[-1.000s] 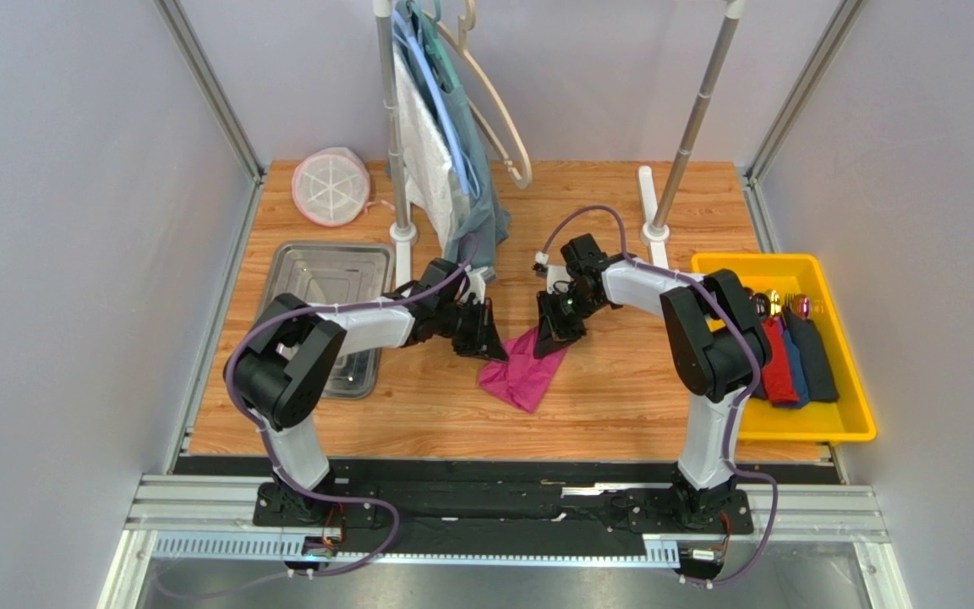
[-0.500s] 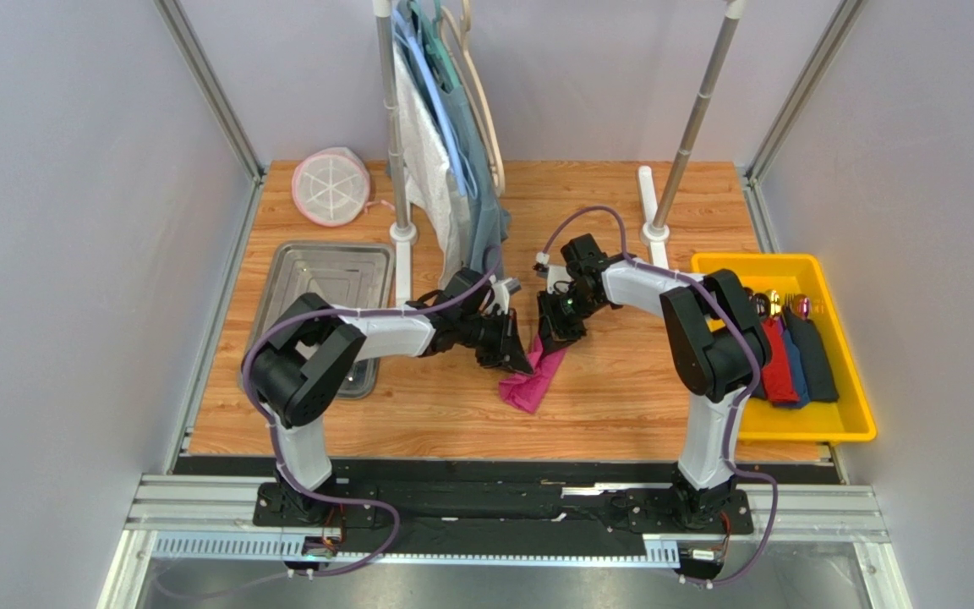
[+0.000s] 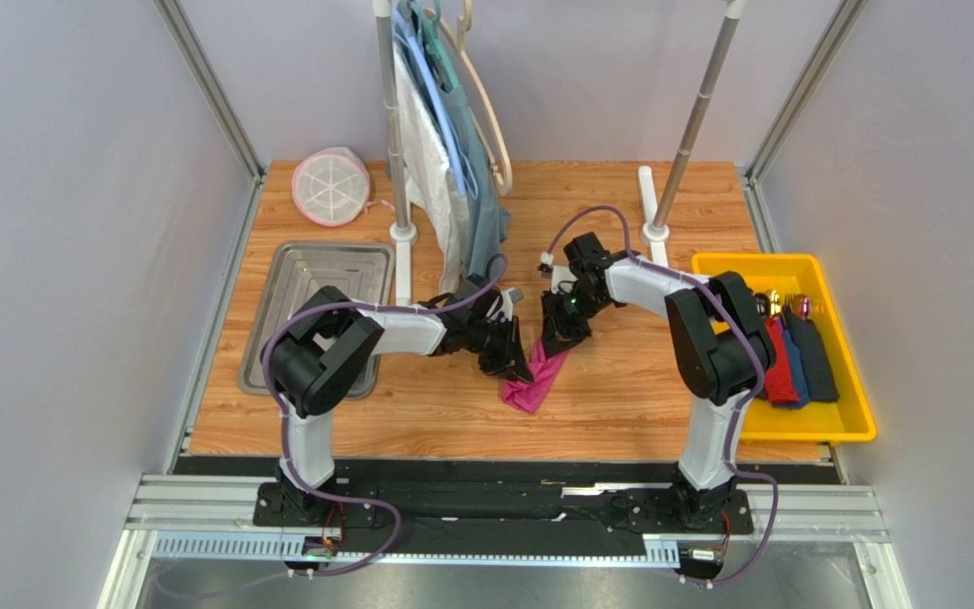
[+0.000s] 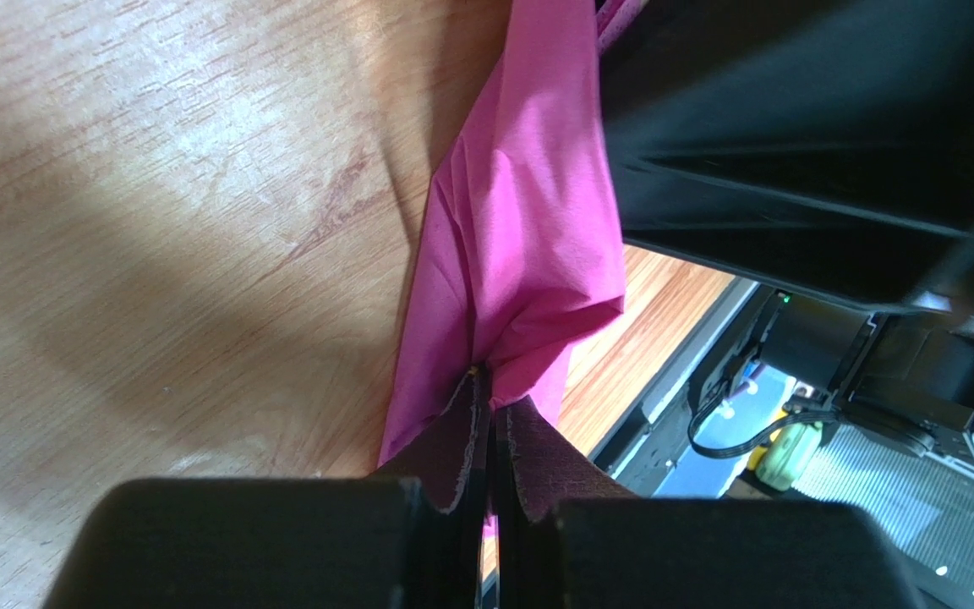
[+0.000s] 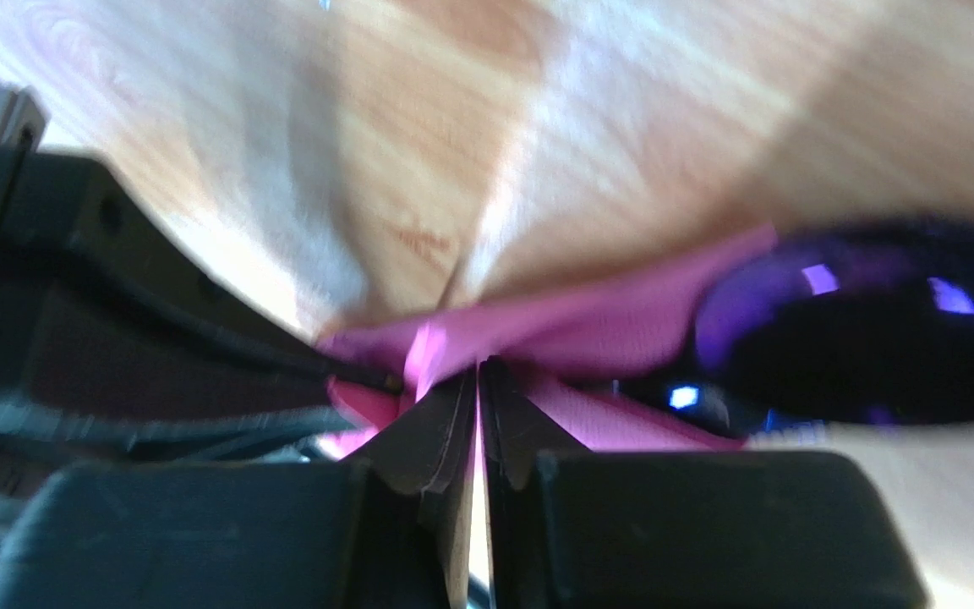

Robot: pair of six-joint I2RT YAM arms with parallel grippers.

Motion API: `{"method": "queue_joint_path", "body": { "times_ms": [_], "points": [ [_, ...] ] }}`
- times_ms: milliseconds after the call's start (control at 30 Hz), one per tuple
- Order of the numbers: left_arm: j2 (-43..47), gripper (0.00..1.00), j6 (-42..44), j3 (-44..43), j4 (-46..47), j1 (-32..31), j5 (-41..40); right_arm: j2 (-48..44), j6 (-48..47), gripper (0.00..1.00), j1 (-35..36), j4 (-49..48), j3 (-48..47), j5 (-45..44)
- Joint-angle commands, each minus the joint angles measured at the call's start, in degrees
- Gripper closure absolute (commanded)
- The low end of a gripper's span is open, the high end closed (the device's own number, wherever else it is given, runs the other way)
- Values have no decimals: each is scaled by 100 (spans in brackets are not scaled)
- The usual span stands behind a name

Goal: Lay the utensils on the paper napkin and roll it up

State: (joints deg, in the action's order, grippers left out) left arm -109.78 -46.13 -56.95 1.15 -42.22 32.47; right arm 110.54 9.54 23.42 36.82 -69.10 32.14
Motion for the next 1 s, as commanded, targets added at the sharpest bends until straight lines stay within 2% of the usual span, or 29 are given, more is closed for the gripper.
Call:
{"method": "queue_joint_path", "body": {
  "times_ms": [0, 233, 500, 967],
  "points": [
    [-246, 100, 104, -62, -475, 29, -619, -586, -66, 90, -329, 572, -279, 116],
    [-272, 100, 52, -150, -502, 20, -601, -850, 126, 90, -628, 564, 106, 539],
    [-299, 100, 86, -229, -519, 20, -549, -464, 495, 91, -637, -68, 353, 715],
    [-246, 100, 280, -422, -616, -76, -513, 99, 672, 93, -637, -553, 652, 355]
  ]
}}
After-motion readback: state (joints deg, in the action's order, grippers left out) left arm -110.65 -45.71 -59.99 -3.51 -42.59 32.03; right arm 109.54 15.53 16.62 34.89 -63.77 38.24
